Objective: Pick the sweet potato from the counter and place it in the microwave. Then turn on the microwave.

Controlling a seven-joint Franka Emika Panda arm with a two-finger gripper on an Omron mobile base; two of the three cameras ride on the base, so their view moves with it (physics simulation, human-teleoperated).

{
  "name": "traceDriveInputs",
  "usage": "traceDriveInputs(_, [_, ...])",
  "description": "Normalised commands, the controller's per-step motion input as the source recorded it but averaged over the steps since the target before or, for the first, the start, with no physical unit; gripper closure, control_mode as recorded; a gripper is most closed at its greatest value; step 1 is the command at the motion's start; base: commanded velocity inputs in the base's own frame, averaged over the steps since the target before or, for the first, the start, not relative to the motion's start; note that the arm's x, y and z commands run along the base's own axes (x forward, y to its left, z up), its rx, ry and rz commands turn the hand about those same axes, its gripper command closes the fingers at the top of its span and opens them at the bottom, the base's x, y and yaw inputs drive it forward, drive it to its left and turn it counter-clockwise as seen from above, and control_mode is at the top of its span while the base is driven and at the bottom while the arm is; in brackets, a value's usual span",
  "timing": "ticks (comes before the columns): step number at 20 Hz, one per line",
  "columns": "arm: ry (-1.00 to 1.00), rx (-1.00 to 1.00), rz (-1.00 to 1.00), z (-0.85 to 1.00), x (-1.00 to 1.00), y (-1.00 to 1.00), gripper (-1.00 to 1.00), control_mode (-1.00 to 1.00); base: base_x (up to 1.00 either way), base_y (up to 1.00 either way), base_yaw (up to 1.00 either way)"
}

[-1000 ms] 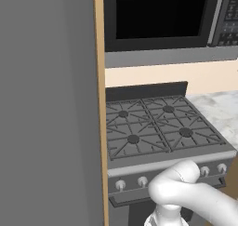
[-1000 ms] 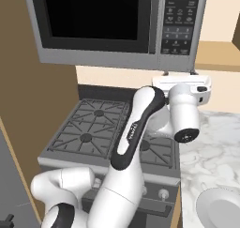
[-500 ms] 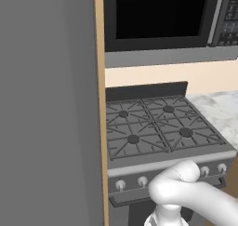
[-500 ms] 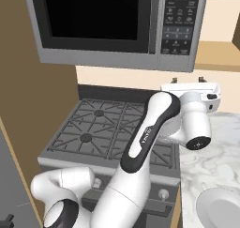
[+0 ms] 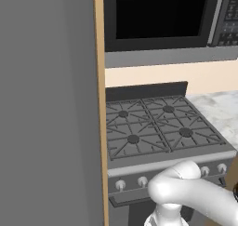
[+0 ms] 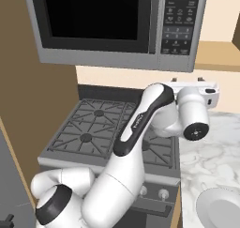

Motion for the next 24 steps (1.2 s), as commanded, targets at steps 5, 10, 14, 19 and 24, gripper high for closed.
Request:
traceDriveInputs(5, [0.04, 0.00, 0.00, 0.08, 0.17, 0.00, -1.00, -1.00, 0.00, 0.00, 0.00])
traceDriveInputs(10, [0.00, 0.00, 0.00, 0.12, 0.23, -0.05, -1.00, -1.00, 0.00, 0.00, 0.00])
traceDriveInputs(14, [0.00, 0.00, 0.00, 0.00, 0.17, -0.21, -1.00, -1.00, 0.00, 0.00, 0.00])
traceDriveInputs(19, [0.00, 0.00, 0.00, 0.01, 0.16, -0.19, -1.00, -1.00, 0.00, 0.00, 0.00])
traceDriveInputs(24, [0.00, 0.00, 0.00, 0.11, 0.07, -0.03, -1.00, -1.00, 0.00, 0.00, 0.00])
